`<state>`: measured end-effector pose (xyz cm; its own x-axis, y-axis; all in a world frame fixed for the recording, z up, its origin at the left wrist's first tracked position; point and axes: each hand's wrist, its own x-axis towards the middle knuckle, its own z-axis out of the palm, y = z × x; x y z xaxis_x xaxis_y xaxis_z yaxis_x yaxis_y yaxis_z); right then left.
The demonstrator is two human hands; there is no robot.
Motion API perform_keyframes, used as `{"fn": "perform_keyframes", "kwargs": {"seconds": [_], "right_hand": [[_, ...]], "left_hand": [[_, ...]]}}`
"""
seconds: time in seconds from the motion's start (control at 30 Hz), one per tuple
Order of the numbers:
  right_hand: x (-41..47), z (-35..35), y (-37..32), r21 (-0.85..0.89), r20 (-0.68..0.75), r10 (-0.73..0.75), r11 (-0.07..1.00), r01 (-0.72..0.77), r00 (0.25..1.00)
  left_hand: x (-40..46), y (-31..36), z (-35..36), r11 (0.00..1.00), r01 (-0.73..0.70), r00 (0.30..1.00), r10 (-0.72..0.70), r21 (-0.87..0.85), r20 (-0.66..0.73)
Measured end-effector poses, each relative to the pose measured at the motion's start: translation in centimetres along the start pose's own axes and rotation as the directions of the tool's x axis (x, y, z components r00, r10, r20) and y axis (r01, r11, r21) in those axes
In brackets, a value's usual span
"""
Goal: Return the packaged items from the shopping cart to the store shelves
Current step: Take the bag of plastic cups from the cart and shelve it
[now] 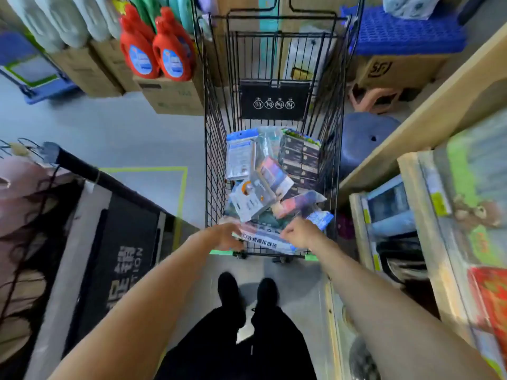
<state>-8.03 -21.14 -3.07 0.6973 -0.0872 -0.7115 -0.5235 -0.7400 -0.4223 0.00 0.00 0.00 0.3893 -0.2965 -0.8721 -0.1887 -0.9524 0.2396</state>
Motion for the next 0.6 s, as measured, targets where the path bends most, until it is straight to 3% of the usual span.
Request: {"fn": "perform_keyframes", "kwargs": {"seconds": [0.1,0.27,0.37,0.6], "right_hand": [[-0.4,2.3,1.0,-0.236,-0.015,0.030,0.971,-0.032,0.999],[-3.0,4.2,0.0,-0.593,-0.056,-0.149,0.800,0.087,0.987],[-3.9,5.6,-0.4,-0.638,-0.093,-0.172,0.767,0.074,0.981],[-7.2,11.2,-0.8,-0.588,-0.132,-0.145,0.808,0.040,0.981]], "left_hand": [[0.4,-1.6,3.1,0.984,0.061,0.994,-0.074,0.166,0.078],[0.1,-2.9,5.0,0.935,0.032,0.999,-0.023,0.354,-0.030],[-0.5,-3.2,4.8,0.887,-0.016,1.000,0.014,0.461,0.007],[-2.2,-6.2,9.6,0.781,-0.022,0.987,0.117,0.624,-0.112]]}}
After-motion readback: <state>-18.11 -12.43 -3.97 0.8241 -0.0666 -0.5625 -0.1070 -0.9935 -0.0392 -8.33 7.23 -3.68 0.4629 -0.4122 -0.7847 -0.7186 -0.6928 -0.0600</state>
